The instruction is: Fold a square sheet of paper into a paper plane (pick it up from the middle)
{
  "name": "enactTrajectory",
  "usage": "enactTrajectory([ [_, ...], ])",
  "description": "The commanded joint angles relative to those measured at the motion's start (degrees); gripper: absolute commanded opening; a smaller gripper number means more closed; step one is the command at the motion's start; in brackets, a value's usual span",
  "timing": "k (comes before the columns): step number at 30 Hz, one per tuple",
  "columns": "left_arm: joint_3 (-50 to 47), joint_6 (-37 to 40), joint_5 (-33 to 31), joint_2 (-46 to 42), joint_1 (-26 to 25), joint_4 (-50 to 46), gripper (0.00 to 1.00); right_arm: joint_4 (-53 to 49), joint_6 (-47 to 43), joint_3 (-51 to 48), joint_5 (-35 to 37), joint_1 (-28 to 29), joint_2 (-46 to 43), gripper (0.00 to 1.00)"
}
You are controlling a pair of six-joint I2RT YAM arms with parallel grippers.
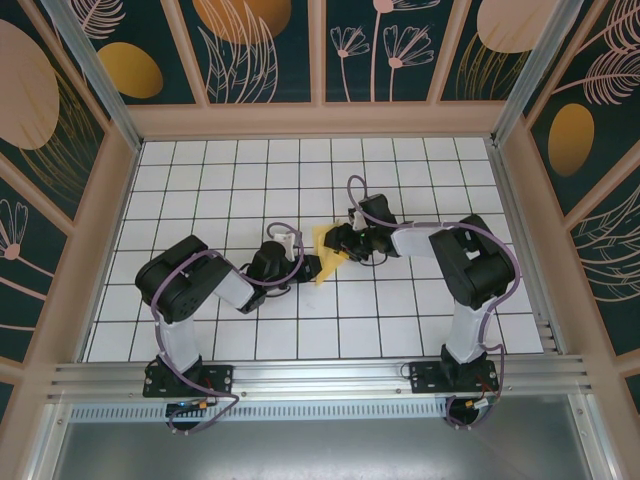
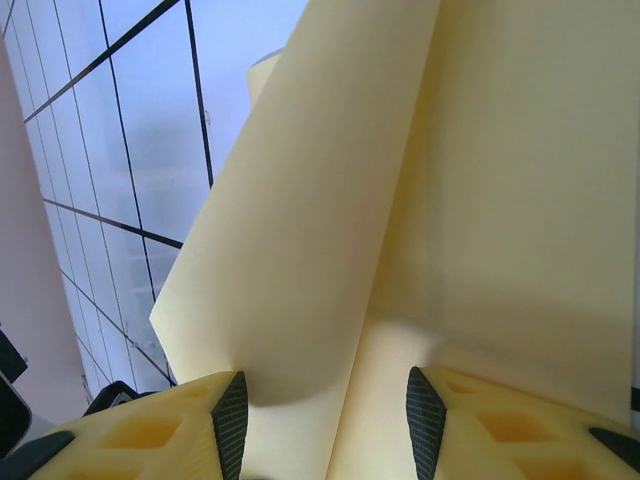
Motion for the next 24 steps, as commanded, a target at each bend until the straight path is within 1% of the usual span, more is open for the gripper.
enactTrajectory([
  [1,1.0,-0.1,2.4,1.3,0.3,2.2,0.22,-4.8,-1.5,-1.4,6.0,0.2,3.4,0.49],
  [10,1.9,-0.1,2.6,1.7,0.3,0.2,0.22,-4.9,-1.9,-1.6,6.2,0.6,3.4,0.48],
  [14,2.5,0.6,2.0,1.6,0.3,-1.9,0.16,-5.3,-0.9,-1.9,6.2,1.1,2.5,0.48],
  [17,2.8,3.1,0.8,0.2,0.3,-4.8,0.10,-4.4,0.7,-2.9,6.0,1.1,-1.4,0.48],
  [19,3.3,5.8,0.0,-1.0,0.3,-7.6,0.08,-3.8,1.2,-3.4,6.5,0.9,-5.5,0.48],
  [24,4.7,13.5,0.1,-4.1,0.3,-11.9,0.05,-2.3,0.6,-4.8,7.0,-0.7,-14.3,0.48],
])
